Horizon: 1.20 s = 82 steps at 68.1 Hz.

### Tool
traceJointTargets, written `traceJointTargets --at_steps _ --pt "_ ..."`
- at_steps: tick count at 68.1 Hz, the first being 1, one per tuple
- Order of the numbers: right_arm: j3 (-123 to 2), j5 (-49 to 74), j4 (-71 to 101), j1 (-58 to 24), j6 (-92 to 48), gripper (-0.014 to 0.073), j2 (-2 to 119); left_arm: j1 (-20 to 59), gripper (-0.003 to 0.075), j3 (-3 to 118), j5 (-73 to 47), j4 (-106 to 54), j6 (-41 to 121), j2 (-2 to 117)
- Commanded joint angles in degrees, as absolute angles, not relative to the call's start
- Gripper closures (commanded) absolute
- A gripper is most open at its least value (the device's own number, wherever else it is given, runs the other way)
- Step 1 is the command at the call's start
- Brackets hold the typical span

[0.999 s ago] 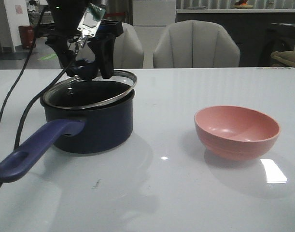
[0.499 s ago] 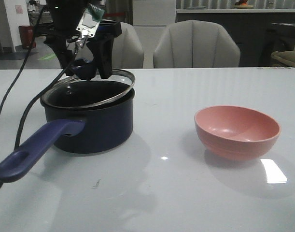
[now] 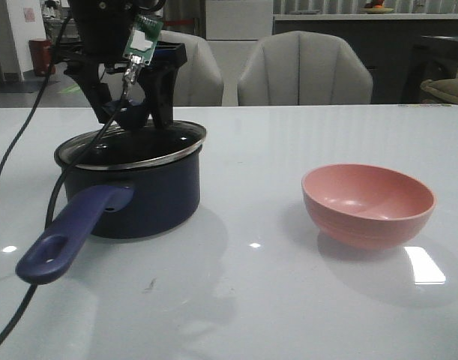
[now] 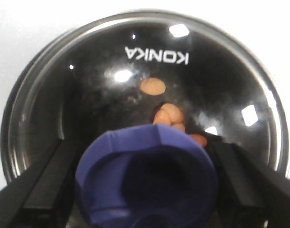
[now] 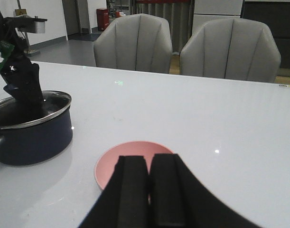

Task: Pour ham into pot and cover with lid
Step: 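Carry the lid over the saucepan and lower it onto the rim, then open the left gripper and raise it off the knob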

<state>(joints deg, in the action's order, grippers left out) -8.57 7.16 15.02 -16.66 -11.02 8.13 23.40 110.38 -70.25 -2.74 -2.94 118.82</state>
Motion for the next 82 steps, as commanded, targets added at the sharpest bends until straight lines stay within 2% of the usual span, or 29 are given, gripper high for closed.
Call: traceJointTargets --at_steps 1,5,63,82 --pt "-10.1 2.7 15.2 -16.8 -11.5 0.0444 8.6 23.7 0.008 111.7 -72.7 -2.6 -3.0 115.5" --pt "-10.1 2.7 15.2 -16.8 -11.5 0.0444 8.6 23.7 0.0057 111.7 -72.7 -2.5 -3.0 115.5" --pt "-10.1 2.7 15.2 -16.8 -11.5 0.0444 8.6 23.7 0.0062 114.5 -72.7 -0.8 -3.0 115.1" --pt "-10.1 2.7 15.2 -16.8 -11.5 0.0444 8.6 23.7 0.0062 115.4 -72.7 -2.0 -3.0 108.8"
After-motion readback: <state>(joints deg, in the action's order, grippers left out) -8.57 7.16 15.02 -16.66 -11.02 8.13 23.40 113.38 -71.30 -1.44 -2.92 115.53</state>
